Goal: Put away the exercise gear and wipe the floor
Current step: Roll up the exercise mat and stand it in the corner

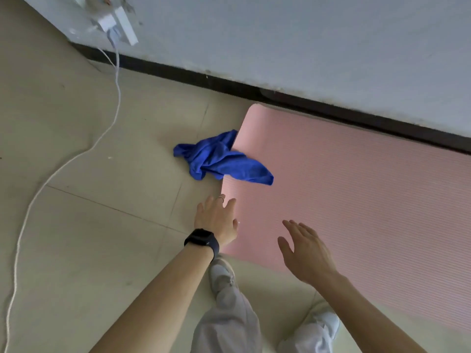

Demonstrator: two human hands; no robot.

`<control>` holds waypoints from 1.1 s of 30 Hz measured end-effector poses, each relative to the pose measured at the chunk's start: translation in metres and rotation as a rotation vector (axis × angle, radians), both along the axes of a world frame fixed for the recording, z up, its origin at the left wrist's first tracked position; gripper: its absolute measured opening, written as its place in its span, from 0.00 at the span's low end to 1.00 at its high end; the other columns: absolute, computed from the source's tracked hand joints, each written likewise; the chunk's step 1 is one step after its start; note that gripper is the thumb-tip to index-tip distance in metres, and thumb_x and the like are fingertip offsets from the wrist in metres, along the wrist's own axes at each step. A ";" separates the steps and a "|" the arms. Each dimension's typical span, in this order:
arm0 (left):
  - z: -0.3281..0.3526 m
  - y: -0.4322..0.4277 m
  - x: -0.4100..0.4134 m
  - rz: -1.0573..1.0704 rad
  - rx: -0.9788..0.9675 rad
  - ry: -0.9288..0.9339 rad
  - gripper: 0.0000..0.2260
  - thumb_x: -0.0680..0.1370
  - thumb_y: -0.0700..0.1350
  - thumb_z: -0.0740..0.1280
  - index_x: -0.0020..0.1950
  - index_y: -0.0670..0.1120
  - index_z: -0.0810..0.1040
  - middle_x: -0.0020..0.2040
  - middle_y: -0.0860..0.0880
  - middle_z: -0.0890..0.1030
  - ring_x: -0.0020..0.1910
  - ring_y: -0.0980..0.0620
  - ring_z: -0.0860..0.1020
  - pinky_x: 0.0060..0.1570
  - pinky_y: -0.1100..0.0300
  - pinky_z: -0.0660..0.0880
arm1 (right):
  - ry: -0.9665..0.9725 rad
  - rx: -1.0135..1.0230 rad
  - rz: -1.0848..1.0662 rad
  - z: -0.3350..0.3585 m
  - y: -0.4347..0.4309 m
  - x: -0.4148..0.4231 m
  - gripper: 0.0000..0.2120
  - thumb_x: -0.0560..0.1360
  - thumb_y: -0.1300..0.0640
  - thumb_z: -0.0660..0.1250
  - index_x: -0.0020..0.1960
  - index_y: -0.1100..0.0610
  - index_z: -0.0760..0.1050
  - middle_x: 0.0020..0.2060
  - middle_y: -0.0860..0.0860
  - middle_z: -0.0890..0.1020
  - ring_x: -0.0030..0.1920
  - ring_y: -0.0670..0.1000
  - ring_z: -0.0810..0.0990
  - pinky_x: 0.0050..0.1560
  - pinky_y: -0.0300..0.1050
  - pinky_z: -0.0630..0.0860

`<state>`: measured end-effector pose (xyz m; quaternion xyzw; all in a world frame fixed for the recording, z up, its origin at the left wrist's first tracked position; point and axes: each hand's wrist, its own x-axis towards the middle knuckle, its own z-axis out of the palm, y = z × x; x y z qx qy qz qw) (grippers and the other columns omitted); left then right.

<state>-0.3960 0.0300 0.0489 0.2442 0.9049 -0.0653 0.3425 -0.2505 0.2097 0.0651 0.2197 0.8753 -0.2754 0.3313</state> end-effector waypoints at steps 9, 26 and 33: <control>-0.212 0.006 -0.029 0.639 0.202 0.026 0.33 0.78 0.51 0.67 0.78 0.48 0.54 0.68 0.41 0.70 0.61 0.38 0.74 0.52 0.46 0.73 | 0.104 -0.066 -0.171 -0.233 -0.009 -0.059 0.42 0.79 0.42 0.64 0.81 0.49 0.41 0.75 0.55 0.60 0.68 0.59 0.70 0.64 0.56 0.72; -0.263 0.011 -0.004 0.333 0.452 0.557 0.21 0.59 0.33 0.63 0.47 0.50 0.79 0.34 0.47 0.73 0.19 0.46 0.68 0.23 0.65 0.55 | 0.652 -0.219 0.136 -0.260 -0.058 -0.285 0.19 0.78 0.55 0.62 0.69 0.50 0.73 0.50 0.48 0.82 0.49 0.52 0.81 0.46 0.35 0.75; -0.261 0.016 0.012 0.678 0.567 0.386 0.15 0.77 0.60 0.59 0.55 0.56 0.80 0.53 0.50 0.79 0.47 0.45 0.77 0.38 0.54 0.73 | 0.702 0.399 0.576 -0.288 -0.014 -0.248 0.32 0.80 0.48 0.55 0.80 0.59 0.52 0.77 0.56 0.64 0.78 0.57 0.58 0.76 0.55 0.49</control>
